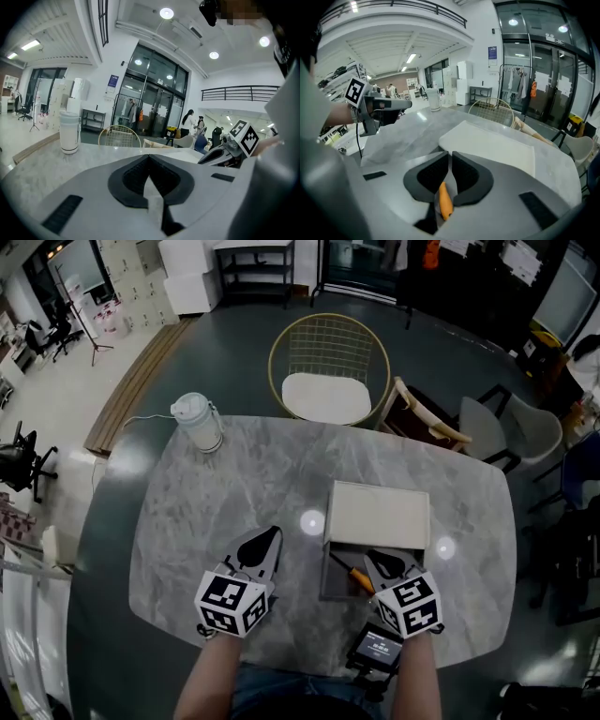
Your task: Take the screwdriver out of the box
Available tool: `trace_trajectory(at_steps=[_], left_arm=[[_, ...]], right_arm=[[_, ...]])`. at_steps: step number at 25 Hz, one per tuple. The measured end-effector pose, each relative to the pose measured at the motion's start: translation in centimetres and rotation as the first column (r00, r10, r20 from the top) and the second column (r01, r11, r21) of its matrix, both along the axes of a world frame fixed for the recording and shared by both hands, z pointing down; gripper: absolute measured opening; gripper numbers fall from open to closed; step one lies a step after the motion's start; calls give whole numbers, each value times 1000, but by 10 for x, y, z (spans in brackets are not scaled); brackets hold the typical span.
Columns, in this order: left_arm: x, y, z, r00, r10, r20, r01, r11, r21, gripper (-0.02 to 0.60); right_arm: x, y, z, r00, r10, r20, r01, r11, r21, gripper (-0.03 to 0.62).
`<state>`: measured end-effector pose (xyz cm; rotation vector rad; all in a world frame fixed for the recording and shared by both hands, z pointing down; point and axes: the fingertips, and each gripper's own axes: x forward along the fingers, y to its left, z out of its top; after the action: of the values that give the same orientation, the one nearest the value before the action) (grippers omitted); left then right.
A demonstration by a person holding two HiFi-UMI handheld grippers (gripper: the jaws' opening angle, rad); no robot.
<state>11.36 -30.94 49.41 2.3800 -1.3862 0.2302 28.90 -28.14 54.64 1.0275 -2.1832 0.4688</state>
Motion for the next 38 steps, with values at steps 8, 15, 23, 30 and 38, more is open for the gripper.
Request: trace_trajectory(at_steps=[8, 15, 23, 30, 38], left_arm=[[-2, -2, 32, 1000, -1, -16, -1, 997, -80, 12], [-15, -3, 45, 999, -27, -22, 24, 994, -109, 12], [-25, -7, 50, 999, -37, -28, 33, 992, -120, 12], [-29, -11, 45, 999, -29, -30, 25, 993, -116, 12], [-28, -12, 33, 1000, -15, -21, 13, 996, -86, 12]], right_arm=[[-10, 22, 56, 985, -120, -127, 98, 980, -174, 115], [-15, 41, 88, 951, -221, -218, 150, 942, -302, 123], [-8, 38, 110, 900, -288, -327, 161, 917, -364, 112], [-7, 41, 113, 895, -307, -323, 167, 903, -396, 98], [-7, 42, 102, 892, -290, -346, 169, 925, -341, 95]])
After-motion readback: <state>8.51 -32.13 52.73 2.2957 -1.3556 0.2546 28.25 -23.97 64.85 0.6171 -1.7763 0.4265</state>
